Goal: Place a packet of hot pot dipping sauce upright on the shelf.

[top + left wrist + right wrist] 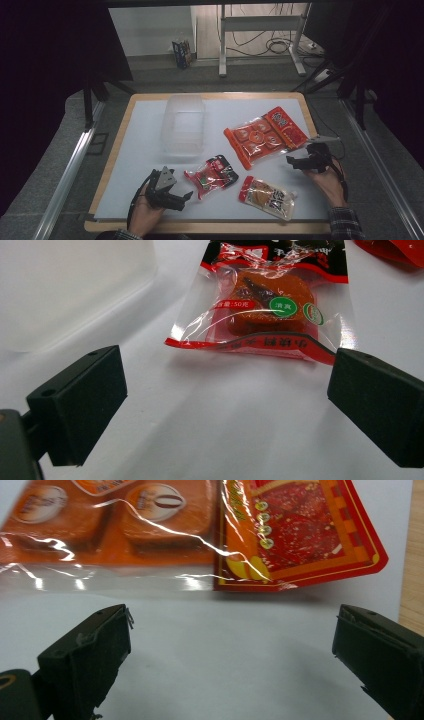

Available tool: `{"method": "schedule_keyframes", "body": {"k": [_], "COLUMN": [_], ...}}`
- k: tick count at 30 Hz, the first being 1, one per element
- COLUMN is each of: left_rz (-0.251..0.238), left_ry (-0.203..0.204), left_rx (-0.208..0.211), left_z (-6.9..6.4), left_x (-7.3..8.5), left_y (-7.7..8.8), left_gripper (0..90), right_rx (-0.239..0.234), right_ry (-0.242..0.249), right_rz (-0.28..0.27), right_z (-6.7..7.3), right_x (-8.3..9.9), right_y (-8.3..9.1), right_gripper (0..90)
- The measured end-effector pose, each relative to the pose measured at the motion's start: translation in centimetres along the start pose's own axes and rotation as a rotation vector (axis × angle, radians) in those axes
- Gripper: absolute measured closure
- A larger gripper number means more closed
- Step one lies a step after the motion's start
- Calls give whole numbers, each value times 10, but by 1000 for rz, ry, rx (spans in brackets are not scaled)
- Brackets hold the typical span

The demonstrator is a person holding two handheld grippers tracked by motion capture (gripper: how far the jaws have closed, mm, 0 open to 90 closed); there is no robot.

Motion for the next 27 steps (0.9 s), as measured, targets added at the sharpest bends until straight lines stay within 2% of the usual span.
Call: {"method": "schedule_keyframes", "body": {"k": [4, 13, 20, 26, 27], "left_rz": [0, 6, 13, 17, 18], "left_ry": [1, -3, -4, -7, -8], "left_rx": [0, -2, -3, -3, -2], "left_z": [0, 0, 1, 0, 0], "left_x": [0, 1, 2, 2, 2], "left_y": [0, -2, -2, -3, -3], "left_gripper": [26, 26, 26, 26, 26], "right_rx": [10, -7, -25, -53, -53], "right_ry": [-24, -58, -16, -20, -28], "right_rz": [26, 31, 47, 29, 36], "right_z": [-10, -26, -27, -25, -25], "right_x": [-1, -13, -24, -35, -39], "right_y": [-7, -17, -26, -22, -22], "right_gripper": [47, 93, 130, 210, 254]}}
Point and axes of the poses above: each handheld gripper's, and its own axes: y roughly backward along the jaws, x roughly out of its underside, z roughly to its left, the point moved 6 cm from there along -y, roughly forward along the jaws, and after that the axes turned 2 degrees about z, right-handed, at the moved point
